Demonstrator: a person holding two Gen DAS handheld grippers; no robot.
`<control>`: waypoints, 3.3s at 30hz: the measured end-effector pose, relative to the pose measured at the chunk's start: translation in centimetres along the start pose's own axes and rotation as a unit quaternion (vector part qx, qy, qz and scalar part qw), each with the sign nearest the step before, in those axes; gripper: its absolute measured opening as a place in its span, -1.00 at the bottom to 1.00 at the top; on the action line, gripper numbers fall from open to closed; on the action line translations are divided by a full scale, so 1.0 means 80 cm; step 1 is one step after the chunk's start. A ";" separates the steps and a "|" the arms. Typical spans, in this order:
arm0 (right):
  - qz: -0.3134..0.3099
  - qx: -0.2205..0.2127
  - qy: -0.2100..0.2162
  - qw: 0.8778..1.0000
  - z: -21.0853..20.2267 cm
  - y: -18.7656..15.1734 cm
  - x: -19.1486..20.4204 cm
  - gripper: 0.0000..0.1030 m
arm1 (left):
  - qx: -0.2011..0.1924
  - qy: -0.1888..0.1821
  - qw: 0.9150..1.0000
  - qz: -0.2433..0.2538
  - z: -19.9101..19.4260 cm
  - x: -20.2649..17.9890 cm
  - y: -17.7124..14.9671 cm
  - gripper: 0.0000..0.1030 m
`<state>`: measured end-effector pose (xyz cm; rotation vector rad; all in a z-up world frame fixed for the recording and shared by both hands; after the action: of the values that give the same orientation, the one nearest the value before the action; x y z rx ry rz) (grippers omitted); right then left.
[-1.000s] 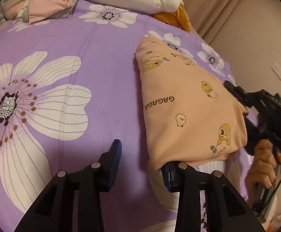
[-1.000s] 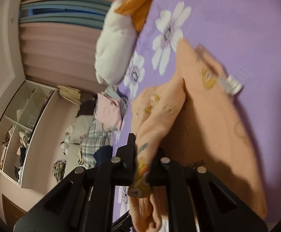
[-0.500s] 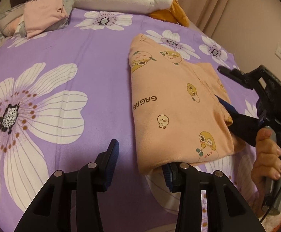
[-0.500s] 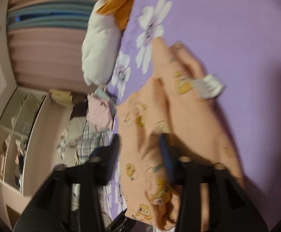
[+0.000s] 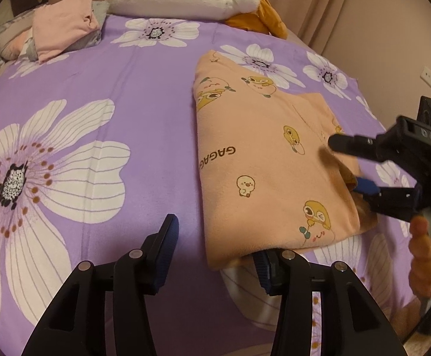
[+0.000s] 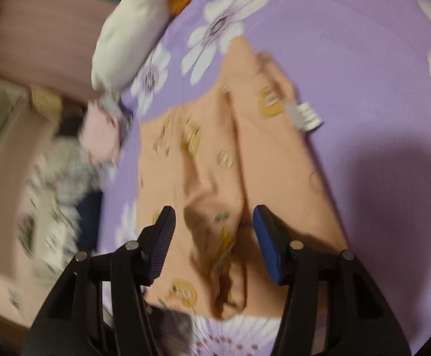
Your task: Fold small clothes
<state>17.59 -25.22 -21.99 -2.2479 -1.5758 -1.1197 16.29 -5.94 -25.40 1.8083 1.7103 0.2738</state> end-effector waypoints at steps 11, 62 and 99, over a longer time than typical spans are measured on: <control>0.104 0.001 0.188 0.977 0.044 -0.004 -0.033 -0.15 | -0.001 0.002 1.000 0.000 0.000 -0.004 -0.001 -0.08; 0.098 -0.197 0.070 0.973 -0.072 0.009 -0.080 -0.58 | -0.005 0.005 1.000 0.024 0.008 -0.025 -0.004 0.06; 0.035 -0.108 -0.114 0.987 -0.090 -0.031 -0.081 -0.93 | -0.006 -0.012 0.999 0.038 0.014 -0.039 -0.007 -0.07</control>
<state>11.03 -32.74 -21.89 -2.6341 -1.5036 -1.0948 16.01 -9.24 -25.81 1.8615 1.6224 0.2920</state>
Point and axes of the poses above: each gripper's, at about its wrist camera, not at the fingertips, and z roughly the way its jaws point, x to its left, y to its top, the point moved 1 cm from there along z, roughly the way its jaws point
